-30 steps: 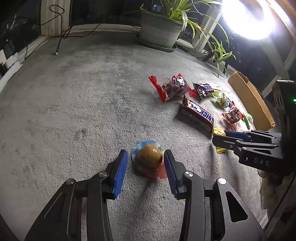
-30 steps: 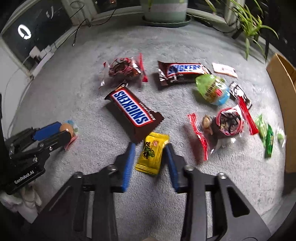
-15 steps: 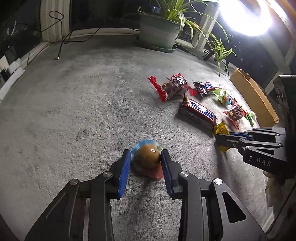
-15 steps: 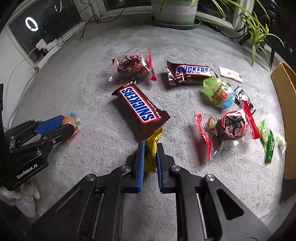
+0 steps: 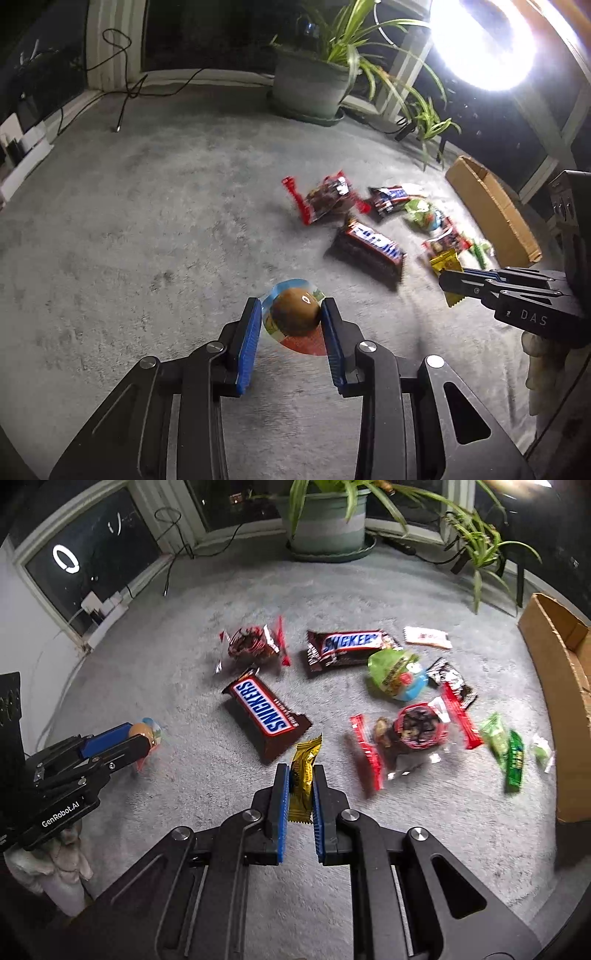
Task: Organize snacks
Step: 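Carry the egg with the left tool into the box while the right tool drops the yellow candy there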
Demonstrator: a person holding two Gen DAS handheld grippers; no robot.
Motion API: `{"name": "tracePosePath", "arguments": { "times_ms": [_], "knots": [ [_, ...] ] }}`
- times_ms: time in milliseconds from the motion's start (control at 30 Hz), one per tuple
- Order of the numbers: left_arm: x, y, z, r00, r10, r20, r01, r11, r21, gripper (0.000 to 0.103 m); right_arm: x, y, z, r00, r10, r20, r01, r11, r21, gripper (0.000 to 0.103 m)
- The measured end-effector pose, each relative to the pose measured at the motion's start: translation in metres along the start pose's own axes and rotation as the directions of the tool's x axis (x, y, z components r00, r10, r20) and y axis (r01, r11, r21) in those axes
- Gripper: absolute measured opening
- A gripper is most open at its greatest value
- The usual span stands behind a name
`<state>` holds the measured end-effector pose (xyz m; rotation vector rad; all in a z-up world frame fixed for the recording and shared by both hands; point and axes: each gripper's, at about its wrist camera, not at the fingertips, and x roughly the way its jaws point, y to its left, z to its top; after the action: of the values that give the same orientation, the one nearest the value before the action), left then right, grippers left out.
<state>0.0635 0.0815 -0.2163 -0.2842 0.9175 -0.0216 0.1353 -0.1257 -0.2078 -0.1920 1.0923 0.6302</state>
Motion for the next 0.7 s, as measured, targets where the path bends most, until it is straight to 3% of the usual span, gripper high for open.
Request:
{"name": "tracePosePath", "arguments": {
  "times_ms": [333, 700],
  "knots": [
    [-0.01, -0.045, 0.013, 0.997, -0.06, 0.042, 0.059, 0.998, 0.035, 0.031, -0.05, -0.043, 0.0, 0.997, -0.001, 0.077, -0.003, 0.999, 0.05, 0.011],
    [-0.002, -0.128, 0.027, 0.988, -0.139, 0.067, 0.132, 0.986, 0.101, 0.031, -0.107, -0.126, -0.008, 0.988, -0.052, 0.145, 0.035, 0.993, 0.114, 0.011]
  ]
}}
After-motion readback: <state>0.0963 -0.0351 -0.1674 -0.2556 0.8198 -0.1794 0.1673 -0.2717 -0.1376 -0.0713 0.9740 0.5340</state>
